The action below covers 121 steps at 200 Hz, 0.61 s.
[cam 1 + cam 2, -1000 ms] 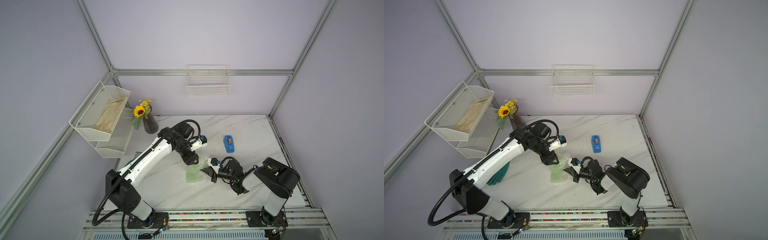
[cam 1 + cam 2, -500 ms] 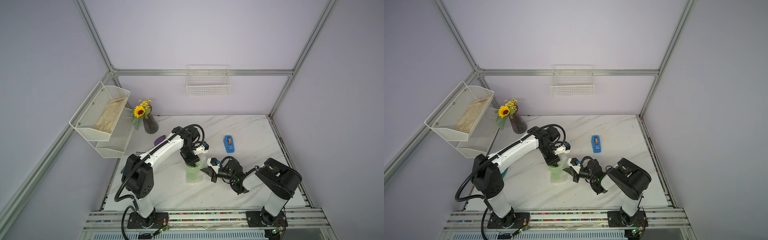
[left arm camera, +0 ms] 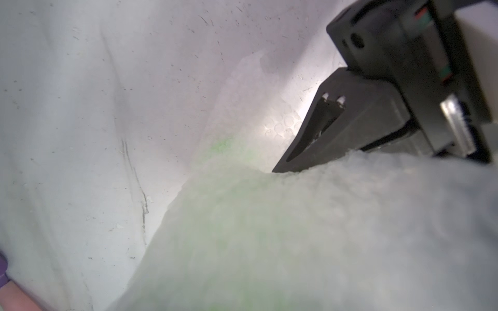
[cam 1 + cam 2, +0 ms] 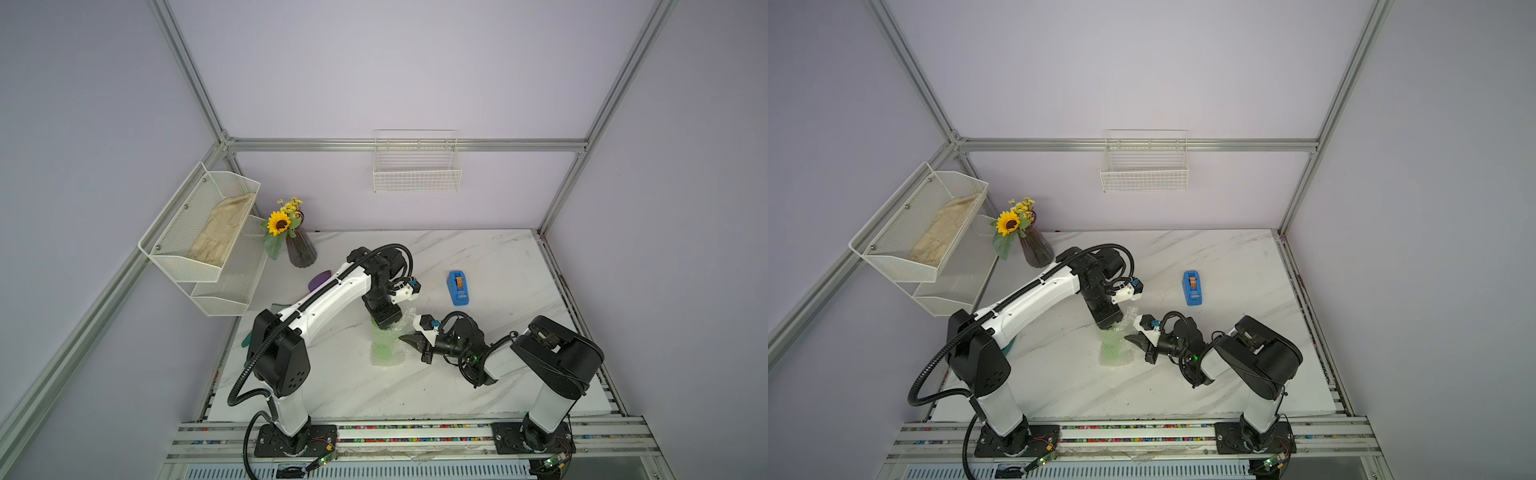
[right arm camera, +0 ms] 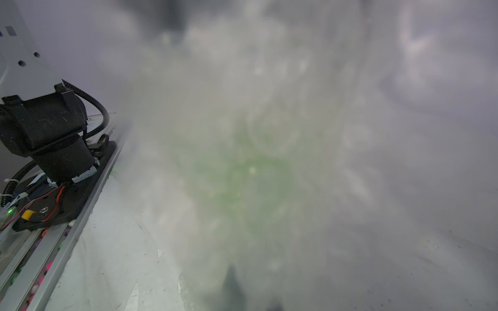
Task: Wrap wine glasses in bubble wrap
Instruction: Wrap the wine glass in bubble wrap.
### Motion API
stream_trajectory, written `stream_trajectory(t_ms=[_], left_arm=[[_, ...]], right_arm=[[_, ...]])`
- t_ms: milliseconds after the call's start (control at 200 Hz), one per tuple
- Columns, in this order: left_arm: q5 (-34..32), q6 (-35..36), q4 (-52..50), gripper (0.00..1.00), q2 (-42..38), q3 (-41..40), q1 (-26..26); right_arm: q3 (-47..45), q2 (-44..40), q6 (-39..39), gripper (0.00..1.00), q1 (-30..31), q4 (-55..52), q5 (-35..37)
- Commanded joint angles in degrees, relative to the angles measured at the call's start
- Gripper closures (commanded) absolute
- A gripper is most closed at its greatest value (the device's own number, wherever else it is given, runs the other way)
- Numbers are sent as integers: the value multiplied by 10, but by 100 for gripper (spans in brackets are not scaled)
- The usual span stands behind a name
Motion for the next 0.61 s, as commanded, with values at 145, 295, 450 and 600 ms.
stream_trajectory(t_ms=[145,295,450,600], left_arm=[[17,-22,-41,37,-63,101,3],[39,-31,-15,34,-67,111,4],[89,-27,-5,30,-60,136,2],[80,-21,12,28,-34,117,-27]], right_arm=[[2,4,-9,100,0,-8,-10],[8,6,-8,100,0,-10,-13],[8,2,-9,100,0,-14,-10],[5,2,-9,100,0,-15,-11]])
